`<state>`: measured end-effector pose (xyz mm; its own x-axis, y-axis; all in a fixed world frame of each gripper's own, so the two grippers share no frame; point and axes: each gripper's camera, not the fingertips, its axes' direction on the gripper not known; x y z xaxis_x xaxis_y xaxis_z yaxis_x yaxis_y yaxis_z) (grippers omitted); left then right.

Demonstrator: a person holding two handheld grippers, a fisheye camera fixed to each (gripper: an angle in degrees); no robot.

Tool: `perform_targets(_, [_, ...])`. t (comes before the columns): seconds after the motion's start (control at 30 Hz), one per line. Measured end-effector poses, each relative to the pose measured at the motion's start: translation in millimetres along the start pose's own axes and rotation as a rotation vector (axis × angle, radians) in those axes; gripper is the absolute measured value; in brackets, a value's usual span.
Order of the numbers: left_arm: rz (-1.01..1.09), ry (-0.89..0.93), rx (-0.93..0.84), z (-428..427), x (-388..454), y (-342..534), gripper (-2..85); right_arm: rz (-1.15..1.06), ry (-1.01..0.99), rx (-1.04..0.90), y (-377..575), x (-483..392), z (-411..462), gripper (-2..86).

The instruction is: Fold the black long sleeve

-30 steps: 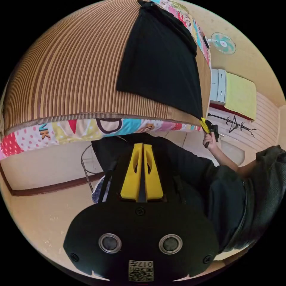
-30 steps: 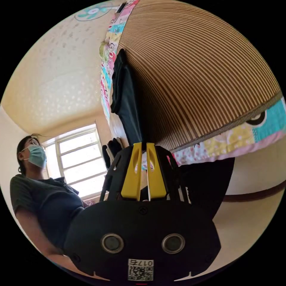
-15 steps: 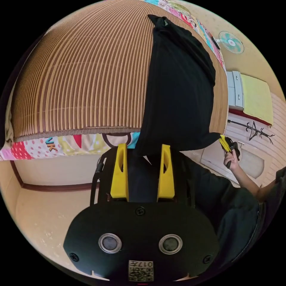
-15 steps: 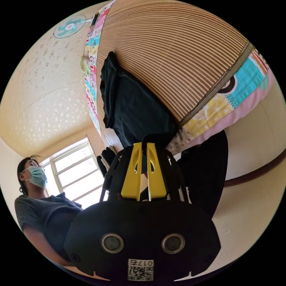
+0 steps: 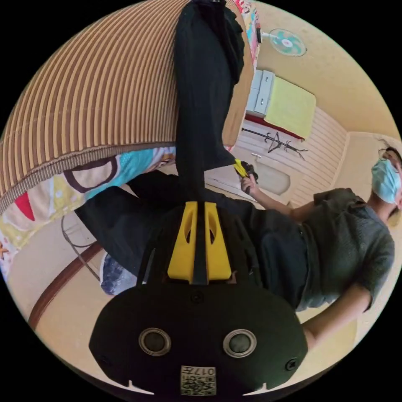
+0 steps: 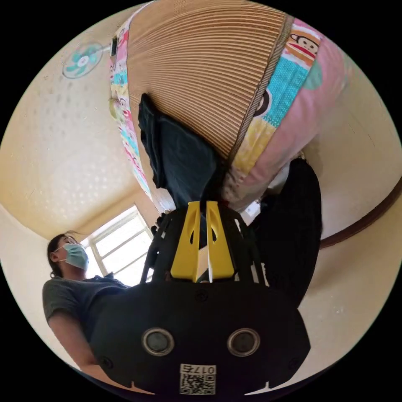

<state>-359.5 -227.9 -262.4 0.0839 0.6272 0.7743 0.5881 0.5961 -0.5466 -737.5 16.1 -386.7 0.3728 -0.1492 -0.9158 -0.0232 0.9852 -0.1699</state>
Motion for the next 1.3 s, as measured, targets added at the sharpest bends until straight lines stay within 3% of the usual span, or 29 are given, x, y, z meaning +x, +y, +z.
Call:
perform_targets(0.03, [0.044,0.187,0.034,-15.3,4.6,16.3,3.6,0.071,-0.26,0.113,14.3,8.9,-17.0,3.2])
perform_targets(0.07, [0.074,0.246,0.063,-23.9,9.1,24.2,3.6,0.121,-0.547,0.243,30.7,14.3,-26.6,3.1])
perform_targets(0.13, [0.232,0.378,0.189,-61.2,41.8,44.8,3.5,0.083,-0.73,0.347,42.6,-3.6,-30.7,3.1])
perform_targets(0.27, [0.409,0.483,0.452,-116.6,73.4,25.1,3.6,-0.182,-0.696,0.29,2.4,-87.4,-8.9,3.1])
perform_targets(0.47, [0.326,0.58,0.851,-175.9,27.2,-96.0,3.5,-0.104,-0.916,0.294,-122.1,-115.9,81.2,3.3])
perform_targets(0.53, [0.181,0.6,0.972,-192.2,-3.0,-147.0,3.4,-0.095,-0.89,0.302,-158.0,-129.7,106.2,3.4])
perform_targets(0.67, [0.098,0.56,1.06,-218.3,-32.7,-208.7,3.5,-0.107,-0.846,0.296,-222.7,-161.5,156.8,3.8])
perform_targets(0.83, [-0.029,0.36,1.077,-233.0,-56.7,-253.8,4.2,-0.04,-0.662,0.331,-251.3,-183.7,188.7,5.9])
perform_targets(0.9, [-0.072,0.303,1.077,-230.6,-65.4,-256.7,6.4,-0.081,-0.631,0.314,-257.7,-191.5,196.2,9.0])
perform_targets(1.0, [0.033,0.25,1.123,-230.5,-63.5,-235.6,12.7,-0.271,-0.627,0.322,-251.1,-217.8,187.3,13.2])
perform_targets(1.07, [0.073,0.111,1.097,-221.8,-55.8,-215.9,16.3,-0.439,-0.451,0.279,-223.5,-252.7,182.4,13.1])
perform_targets(1.2, [-0.037,-0.281,0.937,-158.8,-67.1,-182.1,18.6,-0.663,-0.038,0.092,-155.2,-310.3,228.6,13.2])
perform_targets(1.3, [-0.047,-0.339,0.825,-107.0,-90.7,-173.5,17.8,-0.76,0.087,-0.19,-101.3,-346.8,306.4,13.9])
